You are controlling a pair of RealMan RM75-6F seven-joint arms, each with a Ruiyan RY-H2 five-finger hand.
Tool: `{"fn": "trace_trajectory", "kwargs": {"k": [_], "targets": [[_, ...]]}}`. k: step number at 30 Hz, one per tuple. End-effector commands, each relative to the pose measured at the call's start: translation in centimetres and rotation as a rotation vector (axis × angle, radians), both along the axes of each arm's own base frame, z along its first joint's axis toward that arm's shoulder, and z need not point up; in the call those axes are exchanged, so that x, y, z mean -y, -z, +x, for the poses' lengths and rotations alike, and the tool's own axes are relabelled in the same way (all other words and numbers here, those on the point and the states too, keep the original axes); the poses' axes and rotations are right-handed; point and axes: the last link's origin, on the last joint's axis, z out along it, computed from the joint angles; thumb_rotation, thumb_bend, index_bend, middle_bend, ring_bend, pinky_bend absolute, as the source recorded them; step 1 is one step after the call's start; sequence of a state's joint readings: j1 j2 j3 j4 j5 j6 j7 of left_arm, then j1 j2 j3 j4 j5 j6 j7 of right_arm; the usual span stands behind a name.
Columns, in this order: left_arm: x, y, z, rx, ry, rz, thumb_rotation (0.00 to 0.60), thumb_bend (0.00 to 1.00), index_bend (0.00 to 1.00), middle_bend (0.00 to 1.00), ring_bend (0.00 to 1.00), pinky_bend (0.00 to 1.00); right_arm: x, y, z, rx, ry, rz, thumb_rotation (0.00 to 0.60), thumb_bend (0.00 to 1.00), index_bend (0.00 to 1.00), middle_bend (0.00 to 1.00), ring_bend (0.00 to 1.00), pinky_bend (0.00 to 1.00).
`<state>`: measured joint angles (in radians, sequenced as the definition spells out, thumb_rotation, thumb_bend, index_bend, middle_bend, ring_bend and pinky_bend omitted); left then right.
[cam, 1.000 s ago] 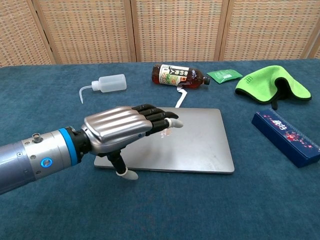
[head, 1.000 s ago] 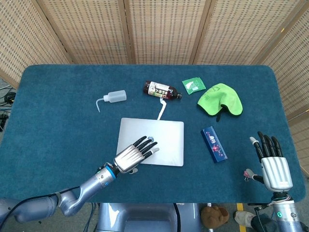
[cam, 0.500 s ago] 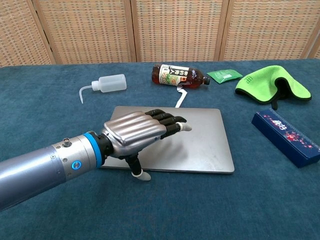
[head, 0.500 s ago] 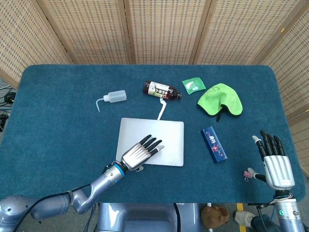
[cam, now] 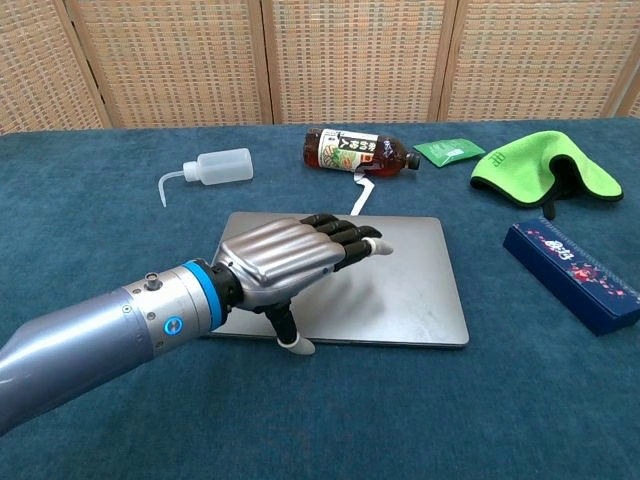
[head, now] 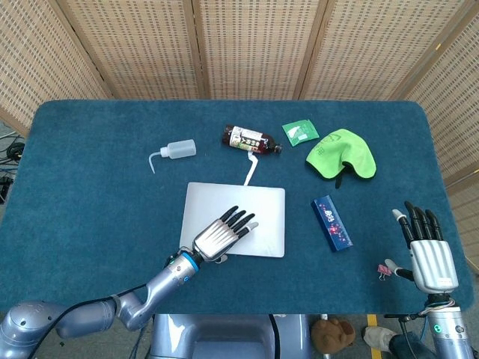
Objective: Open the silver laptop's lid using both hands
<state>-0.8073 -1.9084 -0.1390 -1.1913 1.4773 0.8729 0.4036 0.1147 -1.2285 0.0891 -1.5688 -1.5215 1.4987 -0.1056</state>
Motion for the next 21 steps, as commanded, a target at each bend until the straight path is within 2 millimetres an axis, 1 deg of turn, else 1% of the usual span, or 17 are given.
{"fn": "trace_trajectory", "kwargs": {"k": [1,5,7,11,13,18,21], "targets": [[-0.06,0.11,0.20,0.003,-0.008,0.004,0.600,0.14,0.00,0.00,0.00,0.00,-0.02,0.00,0.00,0.001,0.000,0.000,0.600,0.05,0.09,0.00,0.00,0.00],[-0.10,0.20,0.23,-0.001,-0.015,0.008,0.600,0.16,0.00,0.00,0.00,0.00,-0.01,-0.04,0.01,0.003,0.000,0.000,0.600,0.05,0.09,0.00,0.00,0.00],[-0.10,0.23,0.20,-0.001,-0.023,0.009,0.600,0.18,0.00,0.00,0.00,0.00,-0.01,-0.07,0.00,0.005,0.000,-0.001,0.600,0.05,0.09,0.00,0.00,0.00],[-0.12,0.19,0.23,-0.005,-0.032,0.014,0.600,0.31,0.00,0.00,0.00,0.00,0.01,-0.16,-0.03,0.012,0.001,-0.001,0.600,0.05,0.09,0.00,0.00,0.00],[-0.17,0.11,0.23,-0.011,-0.030,0.021,0.600,0.34,0.00,0.00,0.00,0.00,0.00,-0.20,-0.04,0.014,0.001,-0.002,0.600,0.05,0.09,0.00,0.00,0.00],[-0.24,-0.10,0.39,-0.010,-0.035,0.034,0.600,0.38,0.00,0.00,0.00,0.00,-0.02,-0.26,-0.03,0.018,-0.001,-0.002,0.600,0.05,0.09,0.00,0.00,0.00],[-0.32,-0.20,0.45,-0.016,-0.033,0.047,0.600,0.38,0.00,0.00,0.00,0.00,-0.04,-0.26,-0.03,0.020,-0.001,-0.001,0.600,0.05,0.09,0.00,0.00,0.00]]}}
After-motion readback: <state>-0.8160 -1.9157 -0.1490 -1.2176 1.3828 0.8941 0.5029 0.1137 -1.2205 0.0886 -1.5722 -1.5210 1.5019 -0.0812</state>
